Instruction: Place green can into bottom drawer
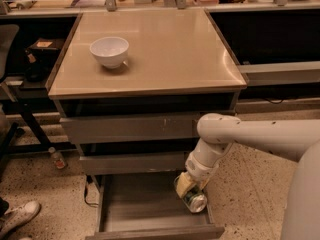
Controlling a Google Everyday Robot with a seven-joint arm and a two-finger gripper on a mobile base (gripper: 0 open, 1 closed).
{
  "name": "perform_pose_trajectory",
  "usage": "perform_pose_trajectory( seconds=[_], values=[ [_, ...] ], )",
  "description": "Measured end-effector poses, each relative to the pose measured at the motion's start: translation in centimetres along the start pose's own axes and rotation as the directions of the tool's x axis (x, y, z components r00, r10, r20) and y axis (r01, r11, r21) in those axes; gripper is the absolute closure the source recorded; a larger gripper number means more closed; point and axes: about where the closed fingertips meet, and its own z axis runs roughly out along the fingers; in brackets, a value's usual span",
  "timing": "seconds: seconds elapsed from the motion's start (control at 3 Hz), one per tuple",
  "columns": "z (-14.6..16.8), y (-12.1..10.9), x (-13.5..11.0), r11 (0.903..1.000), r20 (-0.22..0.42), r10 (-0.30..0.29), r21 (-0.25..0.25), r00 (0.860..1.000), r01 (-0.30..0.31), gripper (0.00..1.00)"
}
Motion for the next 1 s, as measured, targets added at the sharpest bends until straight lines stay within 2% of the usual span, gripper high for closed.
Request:
perform_pose_trajectory(
  seconds=[0.33, 0.67, 1.0],
  values=[
    [4.6, -2.0, 0.0, 0.99, 0.033, 0.122, -0.075, 0.992, -0.12, 1.0],
    [8.2, -4.3, -0.8, 0.9643, 0.078, 0.23, -0.152, 0.97, -0.216, 1.0],
    [8.2, -4.3, -0.8, 0.9643, 0.078, 0.23, -0.153, 0.97, -0.217, 1.0]
  ],
)
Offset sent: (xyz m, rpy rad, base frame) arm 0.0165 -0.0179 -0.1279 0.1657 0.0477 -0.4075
